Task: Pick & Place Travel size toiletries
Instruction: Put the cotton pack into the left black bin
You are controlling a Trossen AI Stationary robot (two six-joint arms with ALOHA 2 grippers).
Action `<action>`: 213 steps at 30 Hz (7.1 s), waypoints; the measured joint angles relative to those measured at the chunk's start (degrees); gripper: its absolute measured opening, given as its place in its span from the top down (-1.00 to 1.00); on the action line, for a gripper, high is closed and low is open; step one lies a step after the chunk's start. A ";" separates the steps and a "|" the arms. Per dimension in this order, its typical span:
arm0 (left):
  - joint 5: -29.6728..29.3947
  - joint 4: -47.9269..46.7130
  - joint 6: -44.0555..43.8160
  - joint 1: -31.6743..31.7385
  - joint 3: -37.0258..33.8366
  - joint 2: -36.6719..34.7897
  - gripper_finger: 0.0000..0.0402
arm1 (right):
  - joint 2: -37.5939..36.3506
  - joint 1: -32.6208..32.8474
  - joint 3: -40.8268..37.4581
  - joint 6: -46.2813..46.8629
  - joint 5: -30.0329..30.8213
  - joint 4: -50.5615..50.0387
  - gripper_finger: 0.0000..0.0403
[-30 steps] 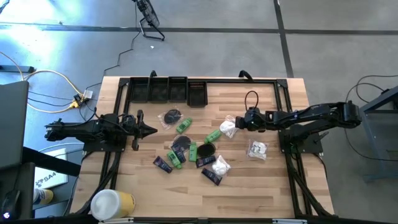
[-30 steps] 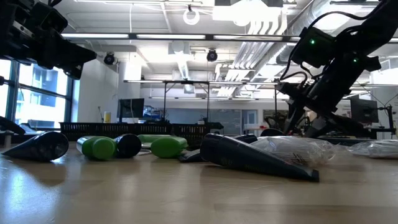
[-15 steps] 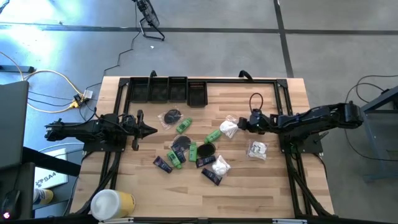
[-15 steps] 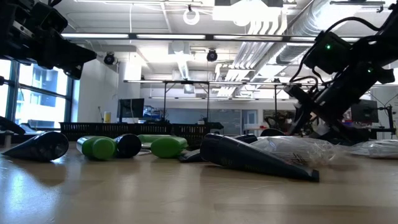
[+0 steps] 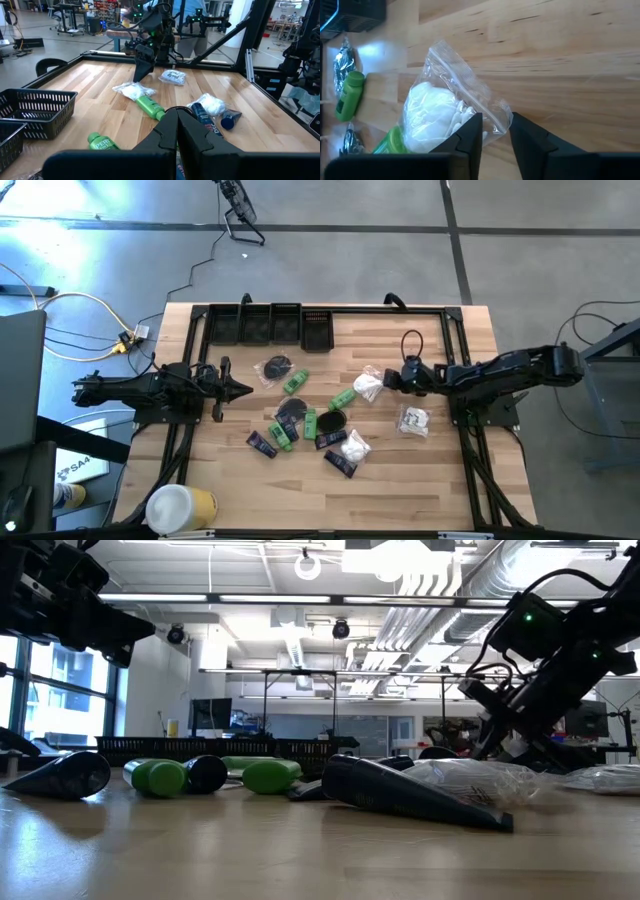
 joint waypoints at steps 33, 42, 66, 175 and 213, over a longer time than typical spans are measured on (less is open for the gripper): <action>-0.05 2.42 -0.02 0.00 -0.28 0.00 0.99 | -8.03 -0.01 -0.11 -15.42 -3.87 4.09 0.98; -0.05 3.13 -0.02 0.02 -0.28 0.00 0.99 | -14.51 -0.01 -0.03 -22.15 -4.11 9.90 0.99; -11.28 3.80 -16.54 0.02 -0.04 0.00 0.52 | -16.30 6.48 0.02 -33.52 -3.50 21.67 0.99; 20.81 47.79 -3.02 10.38 30.42 83.13 -0.04 | 7.50 15.57 22.73 -47.65 -3.67 23.12 0.99; 20.90 47.98 -4.50 10.47 30.40 83.13 1.00 | 7.50 15.57 22.69 -47.48 -2.88 23.13 0.99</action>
